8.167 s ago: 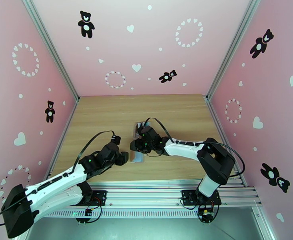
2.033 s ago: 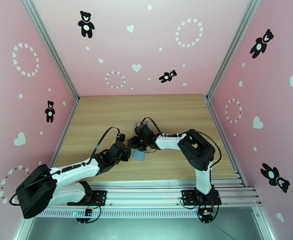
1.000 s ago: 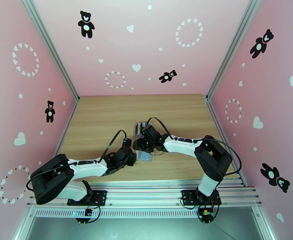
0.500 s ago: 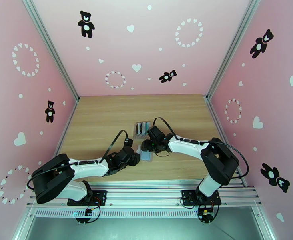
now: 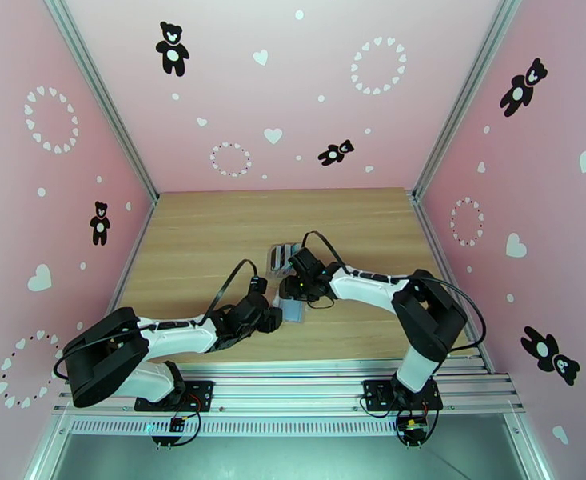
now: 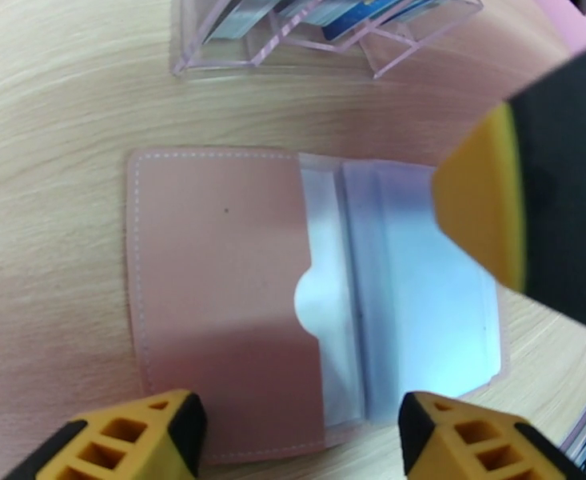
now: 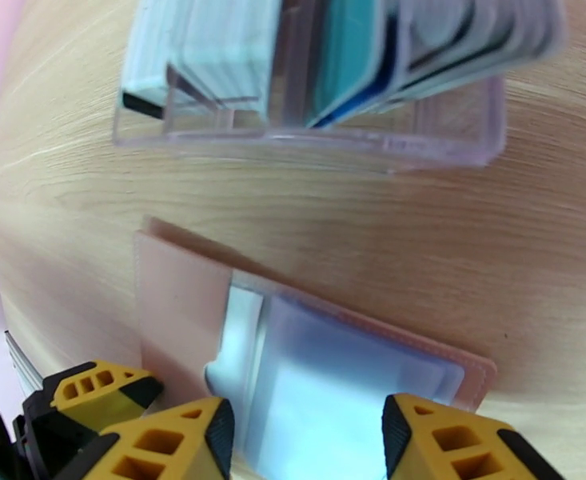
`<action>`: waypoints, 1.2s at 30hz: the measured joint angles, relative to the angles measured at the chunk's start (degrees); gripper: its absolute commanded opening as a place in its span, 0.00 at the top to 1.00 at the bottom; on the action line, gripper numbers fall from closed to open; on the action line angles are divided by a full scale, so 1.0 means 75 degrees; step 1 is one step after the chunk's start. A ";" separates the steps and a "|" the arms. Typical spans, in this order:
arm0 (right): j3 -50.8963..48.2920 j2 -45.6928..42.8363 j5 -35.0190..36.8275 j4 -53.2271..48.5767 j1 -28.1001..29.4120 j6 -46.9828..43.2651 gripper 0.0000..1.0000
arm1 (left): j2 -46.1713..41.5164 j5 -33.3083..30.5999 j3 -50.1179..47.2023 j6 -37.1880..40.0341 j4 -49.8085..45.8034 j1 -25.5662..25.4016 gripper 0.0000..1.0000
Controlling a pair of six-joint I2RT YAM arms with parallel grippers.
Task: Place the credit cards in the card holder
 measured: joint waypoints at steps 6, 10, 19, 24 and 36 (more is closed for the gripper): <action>0.0026 0.0122 0.0061 -0.0064 -0.0006 -0.0017 0.46 | -0.0020 0.0023 0.0000 0.0076 -0.0003 -0.0035 0.25; 0.0047 0.0210 0.0058 -0.0067 -0.0003 -0.0017 0.46 | -0.0020 0.0026 0.0000 0.0099 -0.0003 -0.0035 0.24; 0.0073 0.0356 -0.0079 0.0221 0.0029 0.0125 0.46 | -0.0020 0.0052 0.0015 0.0134 -0.0009 -0.0035 0.22; 0.0079 0.0440 -0.0216 0.0519 0.0096 0.0271 0.46 | -0.0020 0.0096 0.0026 0.0137 -0.0020 -0.0035 0.21; -0.0050 0.0548 -0.0729 0.1370 0.0108 0.0694 0.46 | -0.0012 0.0137 0.0058 0.0157 -0.0055 -0.0035 0.20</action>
